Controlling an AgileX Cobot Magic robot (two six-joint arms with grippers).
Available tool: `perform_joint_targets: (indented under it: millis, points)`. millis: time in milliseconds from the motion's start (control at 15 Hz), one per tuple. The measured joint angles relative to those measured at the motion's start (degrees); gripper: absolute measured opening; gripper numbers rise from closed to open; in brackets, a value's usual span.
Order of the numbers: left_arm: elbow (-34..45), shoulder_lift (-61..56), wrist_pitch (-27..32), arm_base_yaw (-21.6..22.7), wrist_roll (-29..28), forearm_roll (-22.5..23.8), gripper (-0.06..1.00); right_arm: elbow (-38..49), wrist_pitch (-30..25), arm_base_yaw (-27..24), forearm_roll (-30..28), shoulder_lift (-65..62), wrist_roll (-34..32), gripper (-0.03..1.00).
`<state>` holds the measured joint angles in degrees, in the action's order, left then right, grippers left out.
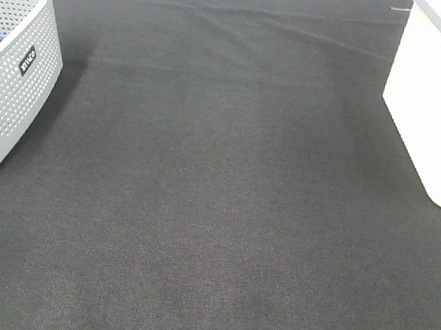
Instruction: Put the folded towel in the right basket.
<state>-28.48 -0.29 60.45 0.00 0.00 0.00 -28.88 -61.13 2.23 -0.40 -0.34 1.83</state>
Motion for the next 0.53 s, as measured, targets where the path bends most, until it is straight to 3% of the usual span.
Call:
perform_joint_targets:
  millis: [533]
  points:
    - [0.0,0.0,0.0,0.0,0.0,0.0,0.97,0.0,0.0,0.0,0.0,0.0,0.0,0.72]
